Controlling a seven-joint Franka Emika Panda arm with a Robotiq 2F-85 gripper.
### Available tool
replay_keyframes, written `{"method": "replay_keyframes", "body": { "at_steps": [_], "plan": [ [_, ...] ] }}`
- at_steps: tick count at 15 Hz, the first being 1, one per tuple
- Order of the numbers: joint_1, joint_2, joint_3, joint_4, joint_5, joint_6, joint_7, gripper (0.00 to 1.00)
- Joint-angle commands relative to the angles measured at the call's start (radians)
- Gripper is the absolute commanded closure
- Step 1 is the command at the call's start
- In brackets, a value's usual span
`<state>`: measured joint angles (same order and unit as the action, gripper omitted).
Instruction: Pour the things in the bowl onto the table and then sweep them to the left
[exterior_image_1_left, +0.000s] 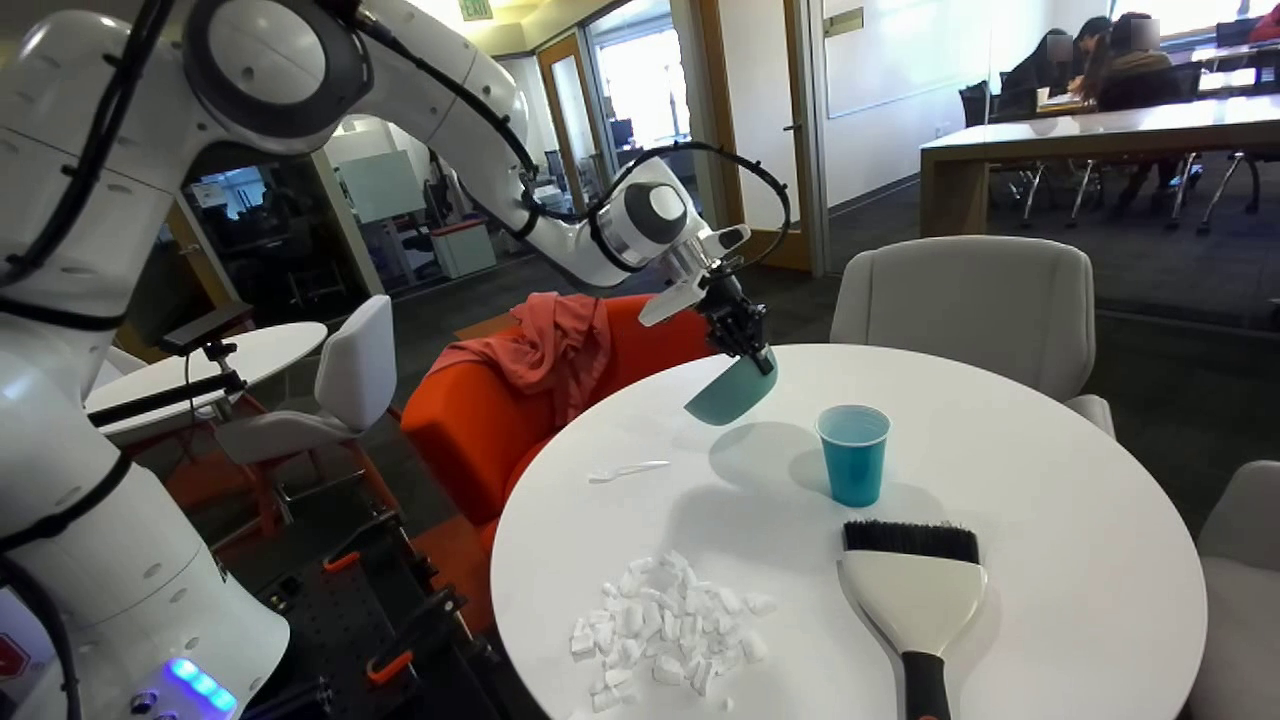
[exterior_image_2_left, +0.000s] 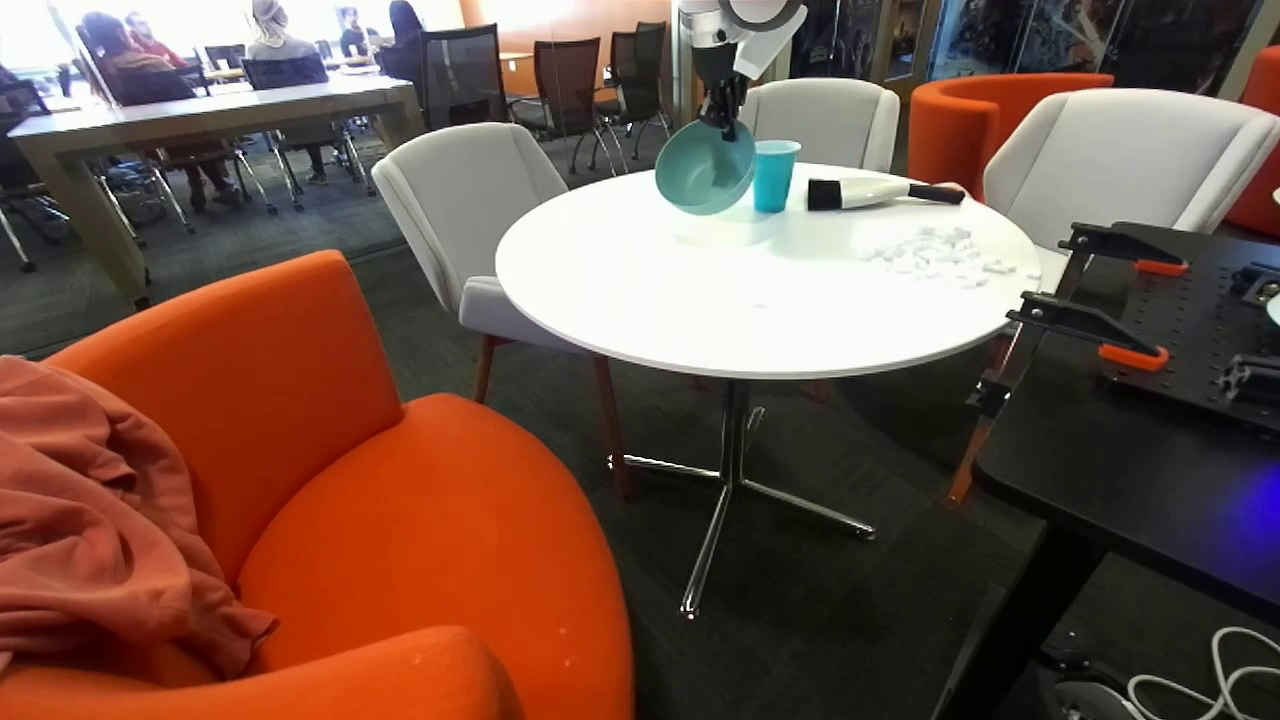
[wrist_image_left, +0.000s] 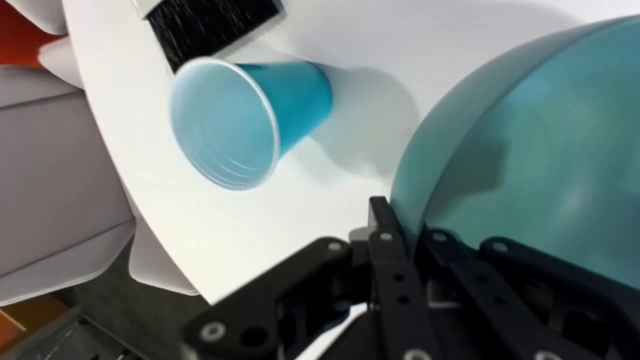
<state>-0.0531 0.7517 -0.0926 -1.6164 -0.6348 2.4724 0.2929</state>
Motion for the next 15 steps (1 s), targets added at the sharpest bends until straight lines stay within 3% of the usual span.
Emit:
{"method": "replay_keyframes", "body": {
  "at_steps": [1, 4, 8, 15],
  "plan": [
    [-0.034, 0.062, 0.051, 0.098, 0.184, 0.009, -0.228, 0.98],
    [-0.058, 0.131, 0.091, 0.194, 0.332, -0.022, -0.418, 0.98],
    [-0.099, 0.222, 0.145, 0.308, 0.433, -0.025, -0.621, 0.98],
    [-0.119, 0.334, 0.168, 0.459, 0.497, -0.110, -0.761, 0.97]
  ]
}}
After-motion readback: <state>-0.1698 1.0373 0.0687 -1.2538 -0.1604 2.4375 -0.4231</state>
